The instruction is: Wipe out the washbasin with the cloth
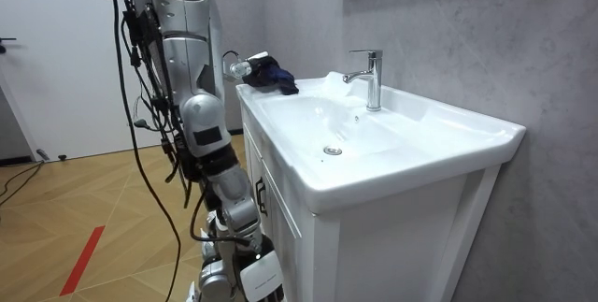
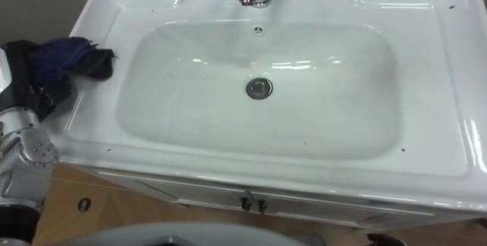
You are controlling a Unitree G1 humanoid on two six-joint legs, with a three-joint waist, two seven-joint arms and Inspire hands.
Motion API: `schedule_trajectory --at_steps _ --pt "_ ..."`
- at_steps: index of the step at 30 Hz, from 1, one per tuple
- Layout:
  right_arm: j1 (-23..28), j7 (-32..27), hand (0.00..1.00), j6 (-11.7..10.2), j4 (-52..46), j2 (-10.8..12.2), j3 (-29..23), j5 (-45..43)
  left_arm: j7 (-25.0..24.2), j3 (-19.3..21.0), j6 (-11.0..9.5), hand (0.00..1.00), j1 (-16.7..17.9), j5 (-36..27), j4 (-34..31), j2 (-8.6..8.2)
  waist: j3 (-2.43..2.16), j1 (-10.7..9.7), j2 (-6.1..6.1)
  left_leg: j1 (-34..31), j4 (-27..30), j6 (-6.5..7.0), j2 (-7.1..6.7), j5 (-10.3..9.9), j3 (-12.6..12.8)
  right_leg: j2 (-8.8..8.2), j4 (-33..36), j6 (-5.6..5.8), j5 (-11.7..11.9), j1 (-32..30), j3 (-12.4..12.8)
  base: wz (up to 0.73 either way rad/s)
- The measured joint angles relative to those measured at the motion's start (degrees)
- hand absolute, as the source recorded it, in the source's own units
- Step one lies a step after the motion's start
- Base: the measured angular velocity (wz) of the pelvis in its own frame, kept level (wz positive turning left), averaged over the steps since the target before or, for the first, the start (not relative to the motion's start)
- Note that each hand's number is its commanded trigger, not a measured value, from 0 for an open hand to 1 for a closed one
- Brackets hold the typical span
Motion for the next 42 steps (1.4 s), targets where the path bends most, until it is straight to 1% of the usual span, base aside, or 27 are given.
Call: schedule_trajectory --at_steps 3,7,8,13,18,25,31,36,41,42 --pt "-0.09 0.01 0.00 0.00 0.00 0.00 0.00 -0.09 -0.25 0.00 -0.02 1.00 0.00 0.05 0.00 0.00 0.08 -0.01 -0.13 0.06 0.05 0.00 -0.02 0.00 -0.09 0.00 -0.09 0.01 -0.01 0.16 -0.01 0.01" --pt "-0.30 0.01 0.00 0.00 0.00 0.01 0.00 -0.10 -0.70 0.00 -0.03 1.00 0.00 0.07 -0.01 0.00 0.06 -0.01 -0.11 0.05 0.12 0.01 -0.03 -0.01 -0.10 0.00 -0.06 0.02 -0.01 0.18 0.01 0.00" --pt "-0.37 -0.02 0.00 0.00 0.00 0.01 -0.01 -0.05 -0.70 0.00 -0.04 1.00 0.00 0.07 -0.02 0.00 -0.03 -0.07 0.04 0.01 0.15 0.01 -0.03 -0.01 -0.15 0.00 -0.07 0.02 -0.01 0.18 -0.04 0.00" --pt "-0.43 -0.05 0.00 -0.01 0.02 0.01 -0.02 -0.07 -0.70 0.00 -0.02 1.00 0.00 0.41 -0.27 0.00 -0.06 -0.20 0.11 -0.14 0.29 0.01 -0.05 -0.02 -0.31 0.02 -0.09 0.04 -0.03 0.16 -0.11 0.00" --pt "-0.44 -0.10 0.00 -0.12 0.06 0.00 -0.02 -0.07 -0.69 -0.09 -0.02 1.00 0.00 0.60 -0.27 0.00 -0.17 -0.62 0.42 -0.12 0.26 0.02 -0.08 -0.02 -0.37 0.02 -0.05 0.05 -0.03 0.17 -0.12 0.00" --pt "-0.18 -0.55 0.00 -0.48 0.09 0.01 -0.02 -0.04 -0.69 -0.28 -0.15 1.00 0.00 2.66 -0.27 0.00 -0.16 -1.39 0.79 0.15 -0.17 0.00 -0.09 -0.01 -0.29 0.02 -0.02 0.05 -0.03 0.19 0.07 0.00" --pt "0.30 -0.55 0.00 -0.64 0.20 0.00 0.08 -0.35 -0.78 -0.76 -0.35 1.00 0.00 2.96 -0.26 -0.01 -0.03 -1.54 0.59 0.71 -0.93 -0.09 -0.20 0.08 0.00 -0.05 -0.09 0.05 -0.03 0.21 0.74 -0.04" --pt "0.12 -0.62 0.00 -0.62 0.01 0.01 0.59 -0.37 -2.16 -2.19 -0.34 1.00 0.00 2.74 -0.25 -0.01 0.16 -1.43 0.28 0.64 -0.89 -0.09 -0.23 0.08 0.20 -0.11 -0.06 0.05 -0.03 0.18 0.71 0.00" --pt "0.27 -0.75 0.00 -0.25 -1.24 -0.03 0.59 -0.24 -3.04 -3.13 -0.05 1.00 0.00 2.74 0.05 -0.01 0.07 -1.45 0.28 0.66 -0.86 -0.09 -0.23 0.08 0.23 -0.12 -0.06 0.05 -0.03 0.18 0.71 0.00" --pt "0.31 -0.82 0.00 -0.18 -1.71 -0.03 0.62 -0.23 -3.53 -3.18 -0.04 0.74 0.00 2.74 0.11 -0.01 0.05 -1.45 0.28 0.64 -0.86 -0.09 -0.23 0.08 0.26 -0.14 -0.07 0.05 -0.03 0.15 0.71 0.00"
